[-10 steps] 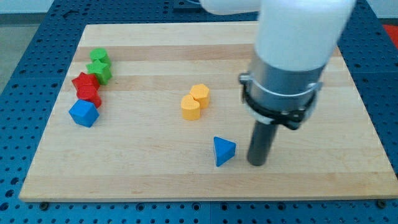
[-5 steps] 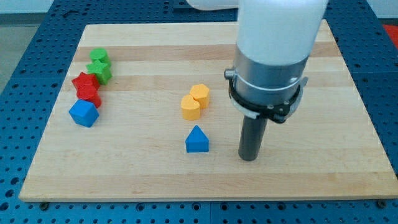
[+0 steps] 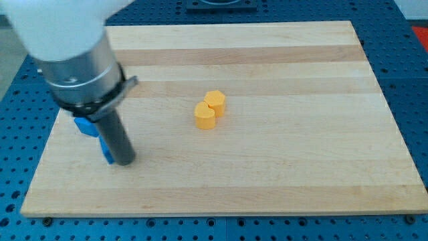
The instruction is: Slide the blue triangle to the blue cube
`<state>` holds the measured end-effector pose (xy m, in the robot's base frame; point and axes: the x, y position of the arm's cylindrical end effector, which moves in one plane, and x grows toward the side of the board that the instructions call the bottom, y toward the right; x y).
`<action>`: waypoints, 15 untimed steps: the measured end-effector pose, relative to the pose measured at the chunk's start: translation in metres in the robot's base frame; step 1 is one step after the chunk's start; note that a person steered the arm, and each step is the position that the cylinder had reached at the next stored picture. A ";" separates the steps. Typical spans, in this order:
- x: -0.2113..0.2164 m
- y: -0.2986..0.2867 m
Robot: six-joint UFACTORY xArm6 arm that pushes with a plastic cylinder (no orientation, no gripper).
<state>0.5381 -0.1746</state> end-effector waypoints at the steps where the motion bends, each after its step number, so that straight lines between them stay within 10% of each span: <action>1: 0.000 -0.018; 15: -0.022 -0.044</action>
<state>0.5161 -0.2183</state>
